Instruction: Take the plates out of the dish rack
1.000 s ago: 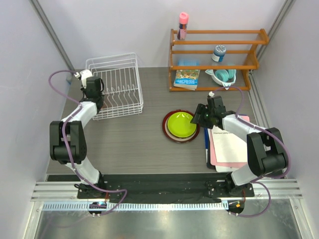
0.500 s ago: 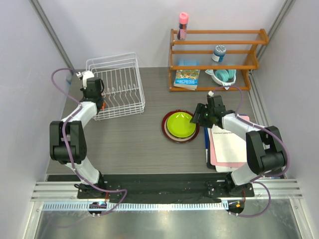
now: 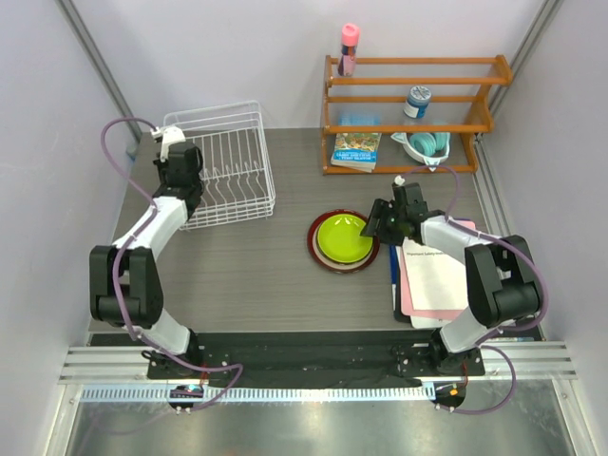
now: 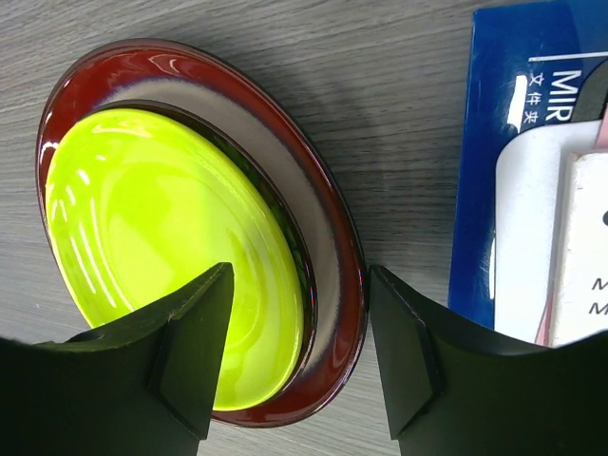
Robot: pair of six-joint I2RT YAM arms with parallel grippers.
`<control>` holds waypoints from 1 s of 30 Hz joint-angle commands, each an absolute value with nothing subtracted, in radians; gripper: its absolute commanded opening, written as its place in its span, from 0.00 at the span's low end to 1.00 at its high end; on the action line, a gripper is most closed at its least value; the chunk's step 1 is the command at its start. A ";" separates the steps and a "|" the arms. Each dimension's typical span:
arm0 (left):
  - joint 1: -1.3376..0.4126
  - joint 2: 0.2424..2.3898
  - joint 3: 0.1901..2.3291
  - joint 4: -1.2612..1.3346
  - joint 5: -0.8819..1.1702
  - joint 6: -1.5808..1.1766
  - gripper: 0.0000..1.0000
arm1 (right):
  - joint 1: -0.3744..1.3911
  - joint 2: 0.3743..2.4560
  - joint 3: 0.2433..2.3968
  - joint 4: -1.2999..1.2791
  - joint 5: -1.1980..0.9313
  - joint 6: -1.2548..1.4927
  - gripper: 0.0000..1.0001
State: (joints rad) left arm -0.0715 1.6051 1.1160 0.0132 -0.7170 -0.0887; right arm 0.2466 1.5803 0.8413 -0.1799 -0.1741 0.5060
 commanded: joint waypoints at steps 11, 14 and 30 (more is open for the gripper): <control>-0.205 1.306 1.146 -0.087 -0.756 -0.096 0.00 | 0.252 1.292 0.838 -0.253 -0.089 0.486 0.68; -0.235 1.238 1.155 -0.201 -0.655 -0.204 0.00 | 0.252 1.220 0.827 -0.253 -0.120 0.505 0.68; -0.396 1.106 0.827 -0.009 0.166 -0.727 0.00 | 0.337 1.147 0.732 0.040 -0.330 0.663 0.70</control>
State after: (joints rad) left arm -0.3351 1.1225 0.8436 -0.1471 0.0193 -0.6006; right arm 0.2981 1.1381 0.7315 -0.0864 -0.2928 0.6182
